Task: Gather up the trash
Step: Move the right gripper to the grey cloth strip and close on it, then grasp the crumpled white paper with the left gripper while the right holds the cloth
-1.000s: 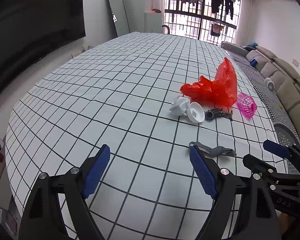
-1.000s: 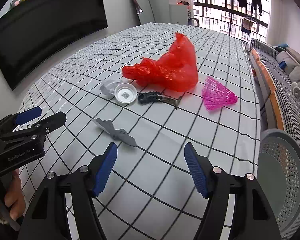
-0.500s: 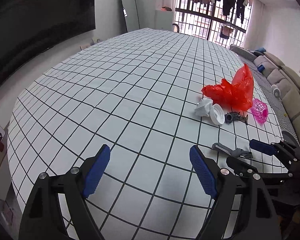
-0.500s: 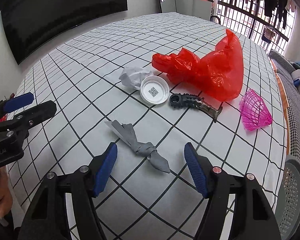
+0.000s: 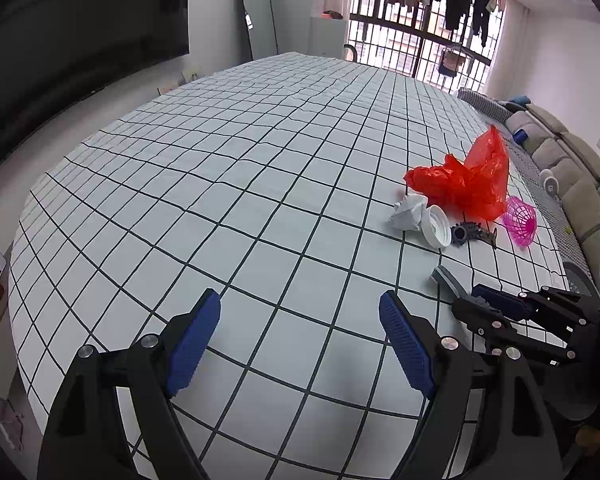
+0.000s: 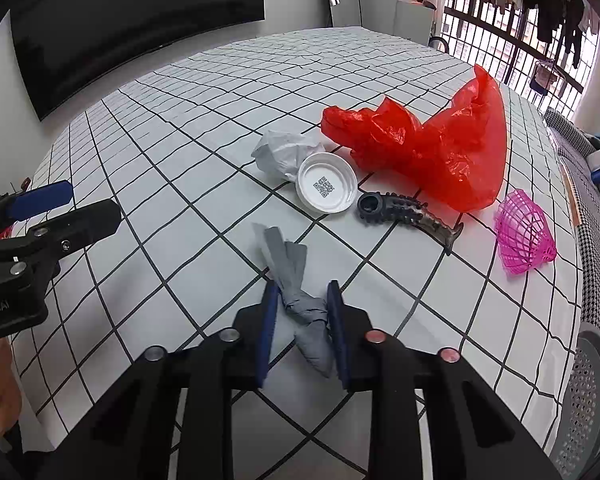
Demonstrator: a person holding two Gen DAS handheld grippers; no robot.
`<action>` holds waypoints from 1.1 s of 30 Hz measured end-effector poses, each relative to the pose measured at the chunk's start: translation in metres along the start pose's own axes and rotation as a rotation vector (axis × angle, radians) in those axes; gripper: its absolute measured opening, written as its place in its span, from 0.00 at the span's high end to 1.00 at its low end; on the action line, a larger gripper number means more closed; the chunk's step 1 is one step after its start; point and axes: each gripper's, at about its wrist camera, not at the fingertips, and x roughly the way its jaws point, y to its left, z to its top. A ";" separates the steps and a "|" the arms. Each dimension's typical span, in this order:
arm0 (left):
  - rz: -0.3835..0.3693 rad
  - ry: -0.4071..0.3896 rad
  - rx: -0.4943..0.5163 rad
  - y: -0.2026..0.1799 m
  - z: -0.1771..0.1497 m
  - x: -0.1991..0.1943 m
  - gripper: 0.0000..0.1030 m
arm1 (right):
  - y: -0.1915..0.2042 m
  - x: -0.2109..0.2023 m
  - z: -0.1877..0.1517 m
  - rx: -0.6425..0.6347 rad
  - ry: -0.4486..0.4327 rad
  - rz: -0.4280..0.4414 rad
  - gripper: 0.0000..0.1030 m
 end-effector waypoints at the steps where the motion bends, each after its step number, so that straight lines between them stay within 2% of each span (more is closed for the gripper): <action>1: -0.001 0.001 0.001 -0.001 0.000 0.000 0.22 | 0.001 -0.001 -0.001 0.001 -0.004 -0.003 0.80; 7: -0.020 0.010 0.007 -0.007 -0.001 0.002 0.22 | -0.007 -0.016 -0.010 0.070 -0.041 -0.003 0.80; 20: -0.045 -0.009 0.076 -0.040 0.021 0.011 0.22 | -0.071 -0.061 -0.043 0.304 -0.096 -0.064 0.80; 27: -0.007 -0.026 0.140 -0.056 0.043 0.027 0.22 | -0.085 -0.065 -0.054 0.349 -0.098 -0.052 0.80; 33: -0.013 0.009 0.186 -0.061 0.056 0.049 0.22 | -0.082 -0.061 -0.055 0.349 -0.084 -0.039 0.80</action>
